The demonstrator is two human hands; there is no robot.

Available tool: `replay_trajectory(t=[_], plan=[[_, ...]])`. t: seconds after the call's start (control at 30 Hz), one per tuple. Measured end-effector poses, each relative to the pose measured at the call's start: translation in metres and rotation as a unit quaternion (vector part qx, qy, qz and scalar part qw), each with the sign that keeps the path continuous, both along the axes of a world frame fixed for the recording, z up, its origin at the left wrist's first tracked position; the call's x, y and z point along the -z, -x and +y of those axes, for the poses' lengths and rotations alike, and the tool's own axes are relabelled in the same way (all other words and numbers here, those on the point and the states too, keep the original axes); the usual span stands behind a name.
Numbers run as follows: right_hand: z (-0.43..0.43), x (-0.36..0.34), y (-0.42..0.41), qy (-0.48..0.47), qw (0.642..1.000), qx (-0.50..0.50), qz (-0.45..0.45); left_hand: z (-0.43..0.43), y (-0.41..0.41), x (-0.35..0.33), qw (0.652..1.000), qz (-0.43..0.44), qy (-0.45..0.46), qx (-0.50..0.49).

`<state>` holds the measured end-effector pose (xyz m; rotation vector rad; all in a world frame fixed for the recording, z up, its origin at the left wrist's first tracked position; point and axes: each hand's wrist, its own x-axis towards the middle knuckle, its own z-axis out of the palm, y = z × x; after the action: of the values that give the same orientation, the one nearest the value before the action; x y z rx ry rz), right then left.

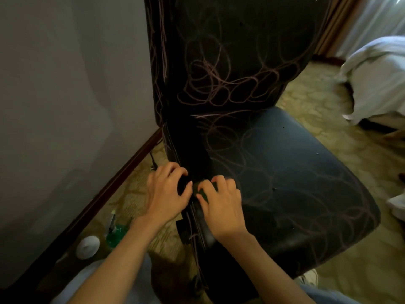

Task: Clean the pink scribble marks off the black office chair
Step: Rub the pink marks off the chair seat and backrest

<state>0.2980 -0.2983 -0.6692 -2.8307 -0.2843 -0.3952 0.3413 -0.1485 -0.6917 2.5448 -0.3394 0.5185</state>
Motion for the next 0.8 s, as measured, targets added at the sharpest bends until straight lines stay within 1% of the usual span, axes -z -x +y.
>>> replay_trajectory(t=[0.07, 0.13, 0.17, 0.23, 0.3, 0.33, 0.4, 0.47, 0.5, 0.53, 0.6, 0.63, 0.7, 0.8], plan=[[-0.003, -0.001, -0.003, 0.017, 1.0, -0.006, -0.016, -0.003, -0.004, 0.003, 1.0, 0.011, 0.018, -0.003], [-0.013, -0.002, -0.007, 0.021, 1.0, -0.004, -0.002, -0.004, -0.005, 0.007, 0.999, 0.024, 0.037, -0.005], [-0.023, -0.003, -0.009, 0.024, 1.0, 0.01, 0.008, -0.004, -0.004, 0.009, 0.999, 0.032, 0.044, -0.004], [-0.051, -0.003, -0.014, 0.029, 0.997, 0.067, -0.007, -0.005, -0.003, 0.01, 0.997, 0.046, 0.055, -0.001], [-0.077, -0.009, -0.016, 0.031, 0.991, 0.124, 0.031, -0.007, -0.003, 0.011, 0.997, 0.05, 0.061, 0.002], [-0.085, -0.011, -0.016, 0.031, 0.989, 0.13, 0.064, -0.007, -0.003, 0.011, 0.997, 0.051, 0.064, 0.003], [-0.092, -0.015, -0.017, 0.038, 0.989, 0.114, 0.091, -0.008, -0.003, 0.01, 0.996, 0.059, 0.073, 0.006], [-0.087, -0.023, -0.015, -0.004, 0.991, 0.1, 0.092, -0.009, -0.003, 0.011, 0.995, 0.06, 0.08, 0.01], [-0.081, -0.028, -0.014, -0.043, 0.991, 0.093, 0.081, -0.009, -0.002, 0.01, 0.995, 0.059, 0.083, 0.011], [-0.074, -0.03, -0.012, -0.082, 0.992, 0.078, 0.051, -0.01, -0.002, 0.01, 0.995, 0.058, 0.085, 0.011], [-0.054, -0.036, -0.012, -0.126, 0.991, 0.044, -0.014, -0.01, -0.003, 0.009, 0.995, 0.052, 0.086, 0.011], [-0.041, -0.037, -0.014, -0.128, 0.991, 0.031, -0.034, -0.01, -0.003, 0.008, 0.995, 0.049, 0.083, 0.012], [-0.018, -0.034, -0.024, -0.114, 0.992, 0.023, -0.037, -0.01, -0.002, 0.008, 0.996, 0.044, 0.077, 0.016], [0.003, -0.015, -0.041, -0.051, 0.998, 0.02, -0.024, -0.008, -0.003, 0.005, 0.997, 0.033, 0.062, 0.016]])
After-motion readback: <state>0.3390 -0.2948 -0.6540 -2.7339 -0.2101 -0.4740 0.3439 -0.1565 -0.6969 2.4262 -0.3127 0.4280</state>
